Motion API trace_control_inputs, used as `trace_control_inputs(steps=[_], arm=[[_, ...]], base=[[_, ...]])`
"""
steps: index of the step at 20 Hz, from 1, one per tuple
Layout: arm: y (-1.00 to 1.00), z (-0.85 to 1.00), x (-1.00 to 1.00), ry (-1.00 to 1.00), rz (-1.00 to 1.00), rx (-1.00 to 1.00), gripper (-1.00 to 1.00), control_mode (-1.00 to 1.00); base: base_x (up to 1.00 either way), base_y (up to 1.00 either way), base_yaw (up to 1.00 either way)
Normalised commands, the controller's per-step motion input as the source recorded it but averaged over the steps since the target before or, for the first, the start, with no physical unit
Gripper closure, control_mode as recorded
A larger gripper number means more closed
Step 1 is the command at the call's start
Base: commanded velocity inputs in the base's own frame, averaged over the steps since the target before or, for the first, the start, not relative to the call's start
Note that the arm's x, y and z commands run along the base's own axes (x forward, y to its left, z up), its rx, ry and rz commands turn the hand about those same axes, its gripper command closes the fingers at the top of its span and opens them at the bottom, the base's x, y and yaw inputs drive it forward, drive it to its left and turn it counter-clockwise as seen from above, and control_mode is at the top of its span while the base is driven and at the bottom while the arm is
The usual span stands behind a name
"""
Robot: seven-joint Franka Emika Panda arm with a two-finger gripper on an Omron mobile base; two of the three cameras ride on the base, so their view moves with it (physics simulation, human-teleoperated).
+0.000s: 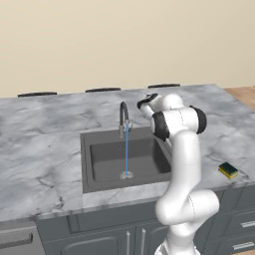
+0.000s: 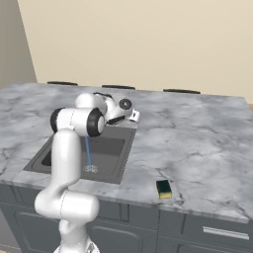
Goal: Soak the sponge with water for a few seconds and then drop it inside the sink.
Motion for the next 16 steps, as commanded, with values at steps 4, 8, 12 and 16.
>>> trace_control_inputs(steps=[4,8,12,16], arm=[[-0.38,0.98,-0.02,0.22,0.0,0.03,-1.0,-1.0],[-0.44,0.66,-0.02,0.24,0.0,0.03,-1.0,-1.0],[-0.48,0.21,-0.32,0.38,0.0,0.02,-1.0,-1.0],[-0.39,0.02,-0.56,0.39,0.01,0.02,-1.0,-1.0]], base=[[0.0,0.0,0.0],[0.0,0.0,0.0],[0.0,0.0,0.0],[0.0,0.0,0.0]])
